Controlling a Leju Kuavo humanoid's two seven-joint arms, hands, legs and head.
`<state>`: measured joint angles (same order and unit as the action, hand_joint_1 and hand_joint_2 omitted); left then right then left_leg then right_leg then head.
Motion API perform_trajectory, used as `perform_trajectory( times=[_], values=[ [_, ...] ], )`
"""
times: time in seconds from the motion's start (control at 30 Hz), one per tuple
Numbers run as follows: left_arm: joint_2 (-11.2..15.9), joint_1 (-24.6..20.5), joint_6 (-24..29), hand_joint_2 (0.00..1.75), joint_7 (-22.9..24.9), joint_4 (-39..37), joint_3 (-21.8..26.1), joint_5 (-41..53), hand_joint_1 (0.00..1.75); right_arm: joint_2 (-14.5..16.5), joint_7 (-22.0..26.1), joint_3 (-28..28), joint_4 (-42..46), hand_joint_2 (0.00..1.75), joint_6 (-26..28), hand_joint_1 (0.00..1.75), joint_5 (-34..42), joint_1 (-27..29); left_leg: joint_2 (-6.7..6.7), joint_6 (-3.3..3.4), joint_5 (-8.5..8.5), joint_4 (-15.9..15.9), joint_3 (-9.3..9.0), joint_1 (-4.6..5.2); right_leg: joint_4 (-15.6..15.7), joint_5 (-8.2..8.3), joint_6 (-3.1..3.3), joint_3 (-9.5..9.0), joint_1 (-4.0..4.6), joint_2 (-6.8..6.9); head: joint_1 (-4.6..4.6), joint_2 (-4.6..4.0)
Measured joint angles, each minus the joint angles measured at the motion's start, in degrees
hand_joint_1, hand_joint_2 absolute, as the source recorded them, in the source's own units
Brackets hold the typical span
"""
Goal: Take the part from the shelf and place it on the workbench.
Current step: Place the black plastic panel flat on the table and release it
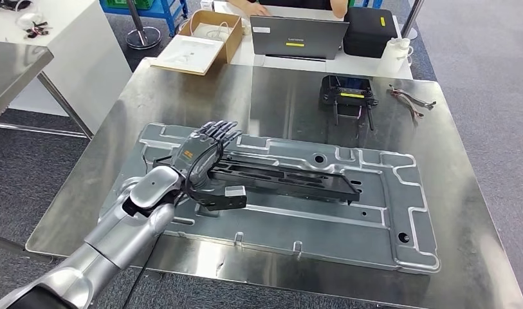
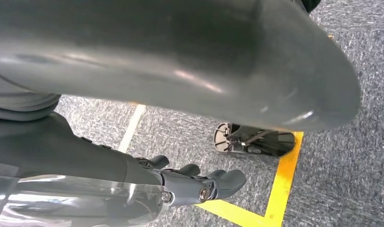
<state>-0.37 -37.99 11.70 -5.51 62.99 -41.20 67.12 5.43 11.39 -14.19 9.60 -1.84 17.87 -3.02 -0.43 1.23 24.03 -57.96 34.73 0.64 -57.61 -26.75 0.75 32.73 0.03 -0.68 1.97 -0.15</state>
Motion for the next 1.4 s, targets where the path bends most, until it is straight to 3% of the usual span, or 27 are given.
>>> perform_trajectory(
  times=[0.17,0.27,0.33,0.4,0.47,0.5,0.53,0.57,0.63,0.67,0.73,0.83,0.9,0.97,1.0,1.03,1.07,1.1,1.17,1.23,1.33,1.37,1.4],
  values=[
    [0.0,-0.35,-0.19,0.0,-0.61,-0.4,0.02,-0.92,0.0,-0.05,0.05,0.0,0.0,0.0,-0.04,0.0,0.01,0.05,0.0,0.04,0.0,-0.07,0.01,-0.01,0.0,0.03,-0.05,-0.01,-0.03,0.01,0.0,0.0],
    [0.0,-0.36,0.2,0.0,-0.98,-0.36,0.08,-1.02,0.0,-0.05,-0.02,0.0,0.0,0.0,-0.04,0.0,0.01,0.07,-0.04,0.79,0.01,-0.13,0.0,0.26,0.24,0.2,-0.58,-0.12,-0.18,0.02,0.0,0.0],
    [0.0,-0.34,0.39,0.0,-1.02,-0.26,0.09,-0.69,0.0,-0.14,-0.08,0.0,0.0,0.0,-0.03,0.0,-0.02,0.07,0.13,1.3,-0.68,1.02,-0.57,-0.16,-0.1,-0.35,-0.98,-0.18,-0.1,0.07,-0.01,0.0],
    [0.0,-0.34,0.52,0.0,-1.05,-0.19,0.08,-0.5,0.0,-0.3,-0.09,0.0,0.0,0.0,-0.03,0.0,-0.09,0.08,0.33,1.55,-1.36,2.12,-1.01,-0.69,-3.61,-3.13,-1.42,1.2,-0.22,0.13,-0.01,0.0],
    [0.01,-0.16,0.58,0.0,-1.15,-0.19,0.06,-0.44,0.0,-0.42,-0.11,0.0,0.0,0.0,-0.04,0.0,-0.17,0.1,0.4,1.61,-1.5,2.21,-0.86,-0.8,-10.81,-6.91,-2.07,4.38,-0.78,0.14,0.0,0.0],
    [0.01,0.01,0.59,0.0,-1.21,-0.19,0.03,-0.42,0.0,-0.48,-0.14,0.0,0.0,0.0,-0.04,0.0,-0.21,0.12,0.43,1.53,-1.53,2.12,-0.72,-0.89,-13.7,-7.81,-2.45,5.66,-1.17,0.16,0.0,0.0],
    [0.02,0.16,0.59,0.0,-1.28,-0.2,0.01,-0.39,0.0,-0.52,-0.19,0.0,0.0,0.0,-0.04,0.0,-0.23,0.13,0.45,1.38,-1.53,1.96,-0.56,-1.04,-14.96,-7.67,-2.86,6.18,-1.56,0.21,0.0,0.0],
    [0.02,0.24,0.6,0.0,-1.33,-0.19,-0.01,-0.39,0.0,-0.6,-0.22,-0.01,0.0,0.0,-0.04,0.0,-0.24,0.14,0.44,1.1,-1.49,1.67,-0.35,-1.3,-13.83,-6.34,-3.32,5.55,-1.96,0.28,0.0,0.0],
    [0.04,0.25,0.65,0.0,-1.67,-0.18,-0.02,-0.41,0.0,-0.71,-0.28,-0.02,0.0,0.0,-0.1,0.0,-0.27,0.14,0.36,0.18,-1.17,0.63,0.23,-1.91,-7.07,-3.0,-4.33,1.95,-2.67,0.47,-0.01,0.0],
    [0.07,0.22,0.69,0.0,-1.96,-0.17,-0.03,-0.45,0.0,-0.74,-0.31,-0.02,0.0,0.0,-0.16,0.0,-0.32,0.14,0.28,-0.42,-0.99,-0.01,0.62,-2.1,-4.16,-1.77,-4.44,0.42,-2.72,0.34,0.01,0.0],
    [0.16,0.18,0.77,0.0,-2.71,-0.1,-0.09,-0.56,0.0,-0.78,-0.44,-0.02,0.0,0.0,-0.27,0.0,-0.41,0.11,0.12,-1.44,-0.9,-0.97,1.24,-1.99,-2.09,-1.5,-3.78,-0.42,-2.55,-0.04,0.02,0.0],
    [0.5,0.18,0.76,0.0,-3.28,-0.01,-0.17,-0.63,0.0,-0.91,-0.57,-0.01,0.0,0.0,-0.28,0.0,-0.47,0.03,0.05,-2.44,-0.8,-1.64,1.91,-2.14,-2.52,-1.07,-1.91,0.65,-2.42,-0.14,0.02,0.0],
    [0.76,0.15,0.76,0.0,-3.39,-0.01,-0.18,-0.67,0.0,-0.95,-0.61,0.0,0.0,0.0,-0.28,0.0,-0.5,0.06,0.17,-2.78,2.3,-4.84,3.21,-2.34,-2.42,-0.35,-0.76,1.46,-2.29,0.06,0.01,0.0],
    [0.91,0.13,0.76,0.0,-3.43,0.0,-0.24,-0.69,0.0,-0.93,-0.62,-0.01,0.0,0.0,-0.28,0.0,-0.53,0.15,0.25,-2.79,7.45,-11.81,5.25,-2.27,-2.44,0.43,-0.02,2.43,-1.89,0.24,0.02,0.0],
    [0.98,0.15,0.75,0.0,-3.43,0.0,-0.29,-0.69,0.0,-0.93,-0.62,-0.01,0.0,0.0,-0.28,0.0,-0.55,0.2,0.25,-2.71,9.3,-15.19,5.96,-2.21,-2.48,0.82,0.18,2.95,-1.63,0.31,0.02,0.0],
    [1.04,0.17,0.74,0.0,-3.43,0.0,-0.35,-0.69,0.0,-0.93,-0.62,-0.01,0.0,0.0,-0.28,0.0,-0.57,0.24,0.25,-2.54,10.1,-17.21,6.01,-2.12,-2.53,1.22,0.33,3.48,-1.34,0.35,0.02,0.0],
    [1.09,0.19,0.73,0.0,-3.43,0.0,-0.4,-0.69,0.0,-0.94,-0.61,-0.01,0.0,0.0,-0.28,0.0,-0.58,0.24,0.25,-2.21,9.79,-17.24,5.12,-1.98,-2.57,1.62,0.45,4.01,-1.04,0.37,0.02,0.0],
    [1.13,0.17,0.71,0.0,-3.43,0.0,-0.43,-0.66,0.0,-0.95,-0.6,0.0,0.0,0.0,-0.28,0.0,-0.6,0.24,0.24,-1.7,8.65,-15.12,3.19,-1.75,-2.6,2.03,0.51,4.48,-0.74,0.36,0.02,0.0],
    [1.16,-0.05,0.71,0.0,-3.43,0.01,-0.44,-0.6,0.0,-0.83,-0.54,-0.01,0.0,0.0,-0.28,0.0,-0.62,0.24,0.26,-0.07,6.66,-7.16,-2.34,-1.01,-2.6,2.83,0.45,5.22,-0.31,0.37,0.01,0.0],
    [1.16,-0.34,0.74,0.0,-3.43,0.03,-0.45,-0.57,0.0,-0.71,-0.49,-0.02,0.0,0.0,-0.29,0.0,-0.66,0.25,0.35,0.99,5.97,-1.72,-5.56,-0.3,-2.37,3.67,-0.06,5.51,-0.43,0.48,0.01,0.0],
    [1.21,-0.53,0.74,0.0,-3.43,0.04,-0.46,-0.57,0.0,-0.62,-0.46,-0.02,-0.01,0.0,-0.3,0.0,-0.69,0.28,0.56,1.52,4.54,0.04,-5.49,0.04,-1.74,4.74,-1.2,5.53,-0.79,0.6,0.01,0.0],
    [1.21,-0.58,0.74,0.0,-3.43,0.04,-0.49,-0.57,0.0,-0.63,-0.45,-0.02,-0.02,0.0,-0.29,0.0,-0.69,0.28,0.69,1.74,3.73,0.67,-5.33,-0.11,-2.06,3.99,-1.53,5.75,-0.77,0.59,0.01,0.0],
    [1.2,-0.63,0.73,0.0,-3.43,0.04,-0.52,-0.57,0.0,-0.66,-0.43,-0.02,-0.03,0.0,-0.29,0.0,-0.69,0.28,0.82,1.95,2.81,1.26,-4.99,-0.32,-3.27,2.16,-1.82,6.18,-0.75,0.57,0.01,0.0]
  ],
)
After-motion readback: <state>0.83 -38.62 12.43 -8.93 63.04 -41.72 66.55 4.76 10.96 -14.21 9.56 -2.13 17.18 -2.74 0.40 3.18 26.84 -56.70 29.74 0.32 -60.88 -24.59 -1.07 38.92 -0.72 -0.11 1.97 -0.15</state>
